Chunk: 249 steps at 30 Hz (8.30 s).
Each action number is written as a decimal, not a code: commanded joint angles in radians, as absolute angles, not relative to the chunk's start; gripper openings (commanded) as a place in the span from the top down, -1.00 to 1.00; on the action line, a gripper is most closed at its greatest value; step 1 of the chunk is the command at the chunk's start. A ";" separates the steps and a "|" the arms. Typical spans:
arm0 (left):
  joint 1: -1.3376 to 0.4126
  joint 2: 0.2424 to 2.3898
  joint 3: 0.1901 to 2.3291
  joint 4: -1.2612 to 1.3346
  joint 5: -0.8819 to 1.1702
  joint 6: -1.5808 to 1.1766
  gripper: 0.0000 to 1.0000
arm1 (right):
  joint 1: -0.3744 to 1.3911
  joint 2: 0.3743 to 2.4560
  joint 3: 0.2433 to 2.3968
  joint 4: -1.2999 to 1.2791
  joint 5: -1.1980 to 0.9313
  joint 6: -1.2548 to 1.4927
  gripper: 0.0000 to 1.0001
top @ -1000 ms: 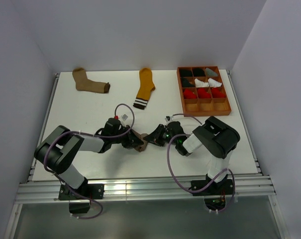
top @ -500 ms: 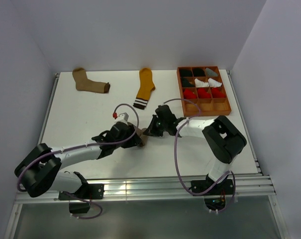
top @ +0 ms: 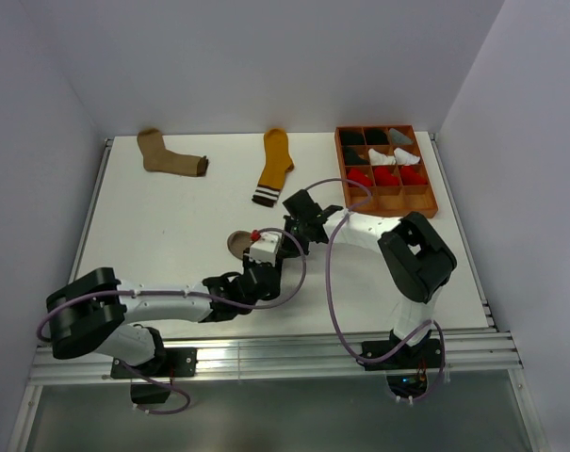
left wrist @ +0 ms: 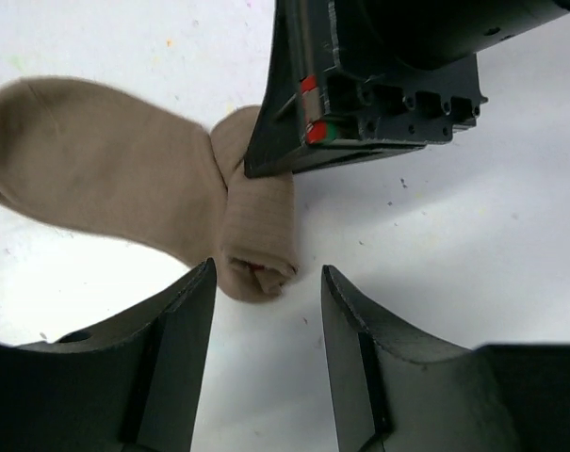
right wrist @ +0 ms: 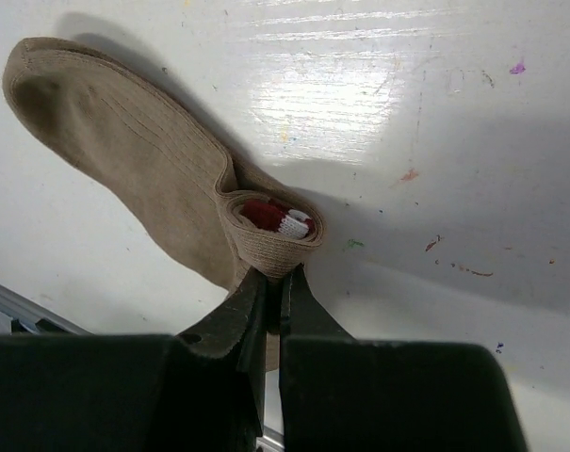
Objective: Roll the socks
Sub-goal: Roll the sock at the center of the board.
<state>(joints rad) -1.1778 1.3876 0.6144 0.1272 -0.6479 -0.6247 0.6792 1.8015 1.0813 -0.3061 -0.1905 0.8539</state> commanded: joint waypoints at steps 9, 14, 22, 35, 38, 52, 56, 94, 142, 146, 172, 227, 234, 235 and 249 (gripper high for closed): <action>-1.212 1.594 0.710 0.272 -0.733 -0.433 -0.02 | 0.690 1.841 1.108 -0.376 -0.187 0.841 1.00; -1.212 1.651 0.723 0.209 -0.755 -0.489 -0.01 | 0.690 1.839 1.109 -0.373 -0.196 0.841 1.00; -1.192 1.721 0.745 0.117 -0.798 -0.535 0.03 | 0.690 1.838 1.066 -0.302 -0.267 0.862 0.98; -1.128 1.701 0.726 0.061 -0.545 -0.617 0.99 | 0.652 1.688 0.873 0.039 -0.359 0.974 0.29; -1.091 1.663 0.710 0.060 -0.372 -0.661 0.99 | 0.621 1.617 0.743 0.234 -0.357 1.028 0.04; -0.815 1.594 0.618 0.198 0.300 -0.917 0.99 | 0.557 1.465 0.411 0.659 -0.295 1.101 -0.15; -0.738 1.606 0.641 0.187 0.362 -0.931 0.99 | 0.557 1.489 0.347 0.744 -0.293 1.123 -0.15; -0.647 1.632 0.595 0.143 0.324 -0.882 0.23 | 0.577 1.675 0.720 0.189 -0.235 0.893 1.00; -1.132 1.833 0.867 -0.025 -0.687 -0.617 0.90 | 0.632 1.830 1.031 -0.232 -0.359 0.804 1.00; -1.112 1.778 0.841 -0.011 -0.554 -0.632 0.99 | 0.609 1.767 0.937 -0.065 -0.397 0.856 0.76; -0.690 1.649 0.701 0.104 0.353 -0.825 0.99 | 0.584 1.652 0.486 0.701 -0.328 1.049 -0.27; -1.230 1.644 0.767 0.264 -0.824 -0.399 -0.24 | 0.660 1.818 1.098 -0.396 -0.169 0.827 1.00; -1.235 1.628 0.802 0.198 -0.838 -0.403 -0.22 | 0.658 1.825 1.097 -0.384 -0.201 0.824 1.00; -1.235 1.596 0.805 0.184 -0.831 -0.406 -0.23 | 0.657 1.825 1.097 -0.382 -0.209 0.822 1.00; -1.218 1.624 0.879 0.066 -0.736 -0.443 -0.11 | 0.643 1.855 1.114 -0.380 -0.253 0.815 1.00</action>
